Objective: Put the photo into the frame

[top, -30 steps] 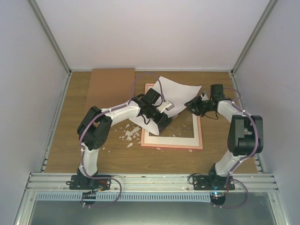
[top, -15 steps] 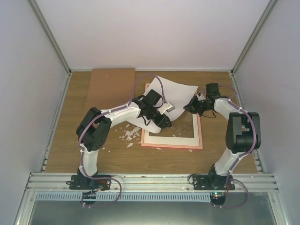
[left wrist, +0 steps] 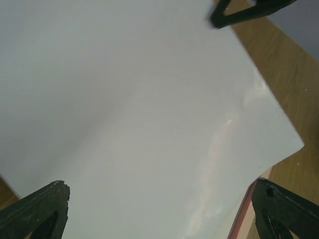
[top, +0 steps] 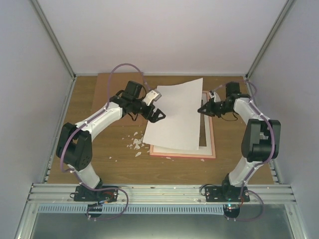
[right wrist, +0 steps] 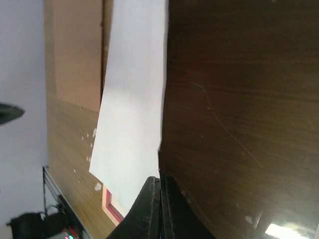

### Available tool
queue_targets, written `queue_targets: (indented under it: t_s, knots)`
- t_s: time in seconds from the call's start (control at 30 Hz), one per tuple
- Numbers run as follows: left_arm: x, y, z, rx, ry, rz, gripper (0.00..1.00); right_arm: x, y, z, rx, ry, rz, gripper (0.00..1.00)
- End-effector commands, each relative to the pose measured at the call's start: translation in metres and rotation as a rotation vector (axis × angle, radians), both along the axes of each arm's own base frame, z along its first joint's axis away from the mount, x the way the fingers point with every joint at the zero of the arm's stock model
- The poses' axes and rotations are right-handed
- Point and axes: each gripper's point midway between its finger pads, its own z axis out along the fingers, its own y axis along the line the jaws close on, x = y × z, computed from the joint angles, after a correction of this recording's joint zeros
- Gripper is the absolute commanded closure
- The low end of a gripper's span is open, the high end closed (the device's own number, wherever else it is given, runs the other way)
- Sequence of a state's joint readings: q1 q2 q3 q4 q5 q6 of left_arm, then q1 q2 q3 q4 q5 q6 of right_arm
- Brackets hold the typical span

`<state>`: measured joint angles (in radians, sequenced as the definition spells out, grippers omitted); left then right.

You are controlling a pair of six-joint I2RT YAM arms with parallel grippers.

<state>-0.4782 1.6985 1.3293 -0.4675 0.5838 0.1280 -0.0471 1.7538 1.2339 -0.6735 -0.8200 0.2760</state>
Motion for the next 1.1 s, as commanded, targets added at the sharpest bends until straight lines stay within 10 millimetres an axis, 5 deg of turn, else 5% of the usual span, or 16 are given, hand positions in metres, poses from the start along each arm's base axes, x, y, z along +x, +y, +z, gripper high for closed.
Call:
queue_targets:
  t_s: [0.0,0.47,0.7,1.07]
  knots:
    - [0.004,0.02,-0.006,0.032,-0.022,0.032,0.01,-0.009,0.003,0.011,-0.012,-0.078,0.176,0.99]
    - [0.033,0.056,-0.012,0.101,-0.062,0.162,0.01,0.0,-0.031,-0.014,-0.112,-0.048,0.292,0.99]
    - [0.032,0.066,-0.019,0.105,-0.046,0.189,0.01,0.008,-0.053,-0.021,-0.12,-0.028,0.233,0.99]
    - [0.044,0.079,-0.026,0.131,-0.036,0.242,0.01,0.018,-0.046,-0.025,-0.021,-0.017,0.188,1.0]
